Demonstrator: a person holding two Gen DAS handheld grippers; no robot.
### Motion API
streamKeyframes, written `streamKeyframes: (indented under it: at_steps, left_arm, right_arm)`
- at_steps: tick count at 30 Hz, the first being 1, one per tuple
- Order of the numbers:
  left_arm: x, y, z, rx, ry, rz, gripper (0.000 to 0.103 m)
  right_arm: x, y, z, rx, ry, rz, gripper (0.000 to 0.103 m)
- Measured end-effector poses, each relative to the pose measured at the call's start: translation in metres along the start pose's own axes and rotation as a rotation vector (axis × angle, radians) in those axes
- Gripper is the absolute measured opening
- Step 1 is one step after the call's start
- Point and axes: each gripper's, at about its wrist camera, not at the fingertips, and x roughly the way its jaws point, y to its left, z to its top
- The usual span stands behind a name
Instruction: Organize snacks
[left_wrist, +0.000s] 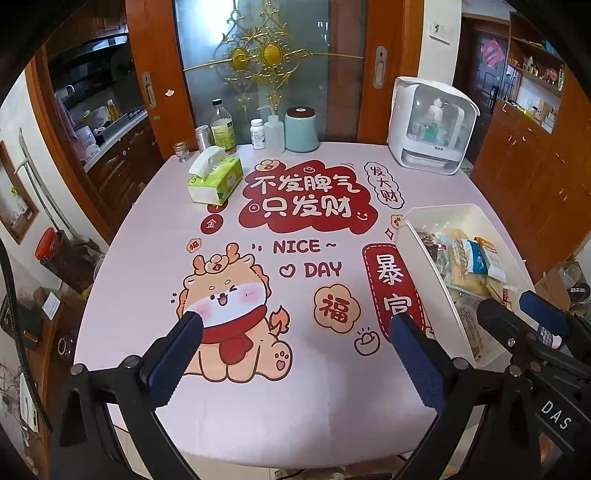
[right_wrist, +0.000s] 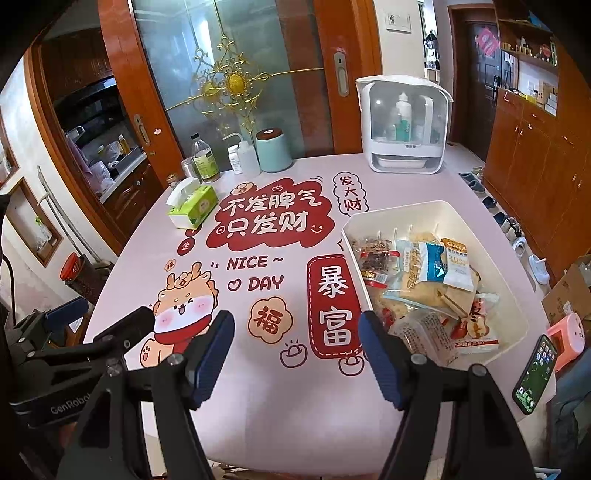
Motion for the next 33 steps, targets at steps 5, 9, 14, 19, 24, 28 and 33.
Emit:
streamKeyframes:
  at_steps: [5,9,14,19,24,28,33]
  left_arm:
    - [0.0000,0.0003,0.0004,0.001,0.000,0.000,0.101]
    - [0.0000,-0.0009,-0.0001,0.002,0.000,0.001,0.101]
    - [-0.0005,-0.0012,-0.0002,0.002,0.001,0.001,0.101]
    - [-0.0005,-0.0007,0.0005,0.003,0.002,-0.001,0.101]
    - [-0.0009,-0.0008,0.0009,0.003,0.001,0.001,0.101]
    - [0.0001,-0.0035,-0.0016,0.000,0.004,0.004,0.101]
    - [-0.0003,-0.0029,-0.0022,0.003,0.001,0.005,0.101]
  right_arm:
    - [0.0001,0.0002,0.0003,0.000,0.000,0.000,0.070]
    - [0.0001,0.0005,0.0004,0.001,0.001,0.000,0.070]
    - [0.0000,0.0005,0.0006,0.000,0.001,0.000,0.070]
    - [-0.0002,0.0006,0.0006,0.001,0.002,-0.001,0.070]
    - [-0.0003,0.0004,0.0007,0.001,0.001,0.000,0.070]
    - [0.0001,-0.0001,0.0009,-0.001,0.002,0.003,0.070]
    - [-0.0001,-0.0072,-0.0028,-0.004,-0.001,0.008,0.070]
